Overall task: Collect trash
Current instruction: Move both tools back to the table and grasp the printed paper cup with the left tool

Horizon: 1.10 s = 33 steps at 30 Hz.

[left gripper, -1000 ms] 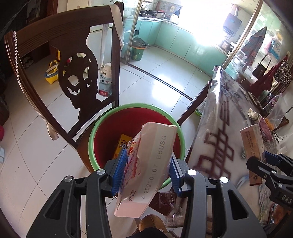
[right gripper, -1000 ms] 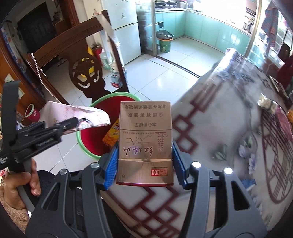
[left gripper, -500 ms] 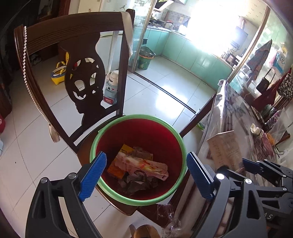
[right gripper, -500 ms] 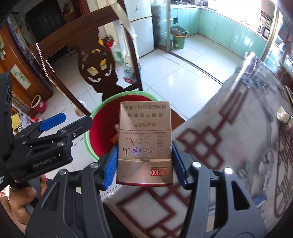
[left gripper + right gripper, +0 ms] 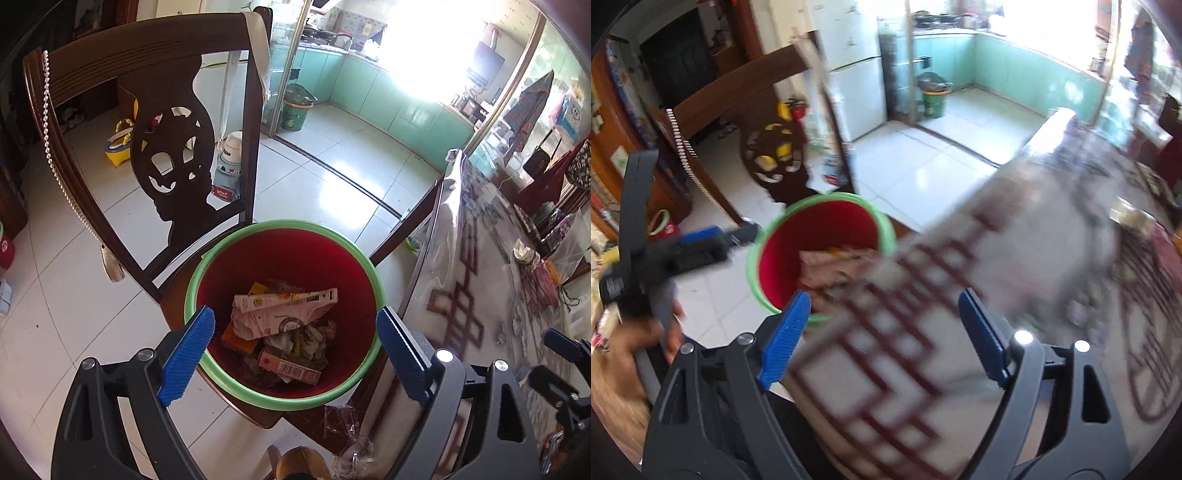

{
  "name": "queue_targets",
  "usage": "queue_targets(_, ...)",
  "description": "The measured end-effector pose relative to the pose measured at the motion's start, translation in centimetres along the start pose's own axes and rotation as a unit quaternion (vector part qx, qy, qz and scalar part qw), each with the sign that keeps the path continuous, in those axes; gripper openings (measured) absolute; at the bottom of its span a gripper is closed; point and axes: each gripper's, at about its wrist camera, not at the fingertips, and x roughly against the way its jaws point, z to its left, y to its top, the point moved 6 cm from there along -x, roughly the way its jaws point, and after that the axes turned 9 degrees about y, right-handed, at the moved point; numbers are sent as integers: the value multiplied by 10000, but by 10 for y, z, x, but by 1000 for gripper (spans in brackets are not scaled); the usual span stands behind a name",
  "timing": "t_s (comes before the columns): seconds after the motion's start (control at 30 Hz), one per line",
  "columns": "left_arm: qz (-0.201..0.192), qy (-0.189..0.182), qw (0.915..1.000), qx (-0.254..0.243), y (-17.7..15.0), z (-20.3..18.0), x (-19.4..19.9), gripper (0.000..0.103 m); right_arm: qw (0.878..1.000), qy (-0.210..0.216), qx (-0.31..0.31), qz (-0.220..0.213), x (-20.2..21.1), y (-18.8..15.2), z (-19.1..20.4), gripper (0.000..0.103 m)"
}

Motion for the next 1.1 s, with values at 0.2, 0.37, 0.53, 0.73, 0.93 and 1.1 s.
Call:
queue_targets(0.2, 113, 256, 9989, -364, -3, -16, -8, 85, 9932, -824, -823, -98, 49, -61, -106, 82)
queue_targets(0.37, -94, 443, 9953, -859, -6, -46, 1, 85, 9779, -1325, -1606, -205, 84, -106, -194, 82)
queue_targets(0.53, -143, 456, 9893, -1377, -11, -104, 4, 85, 9650, -1532, -2063, -525, 106, -133, -255, 83)
queue_targets(0.73, -161, -193, 9779, -2075, -15, -228, 9, 90, 9458, -1146, -2930, -805, 116, -158, -291, 83)
queue_targets(0.93, -579, -657, 9446, -3165, -9, -383, 11, 93, 9431, -987, -2939, -1203, 134, -149, -294, 89)
queue_targets(1.1, -1118, -588, 8847, -4487, -5, -484, -2, 95, 9328, -1054, -3252, -1143, 141, -168, -315, 89)
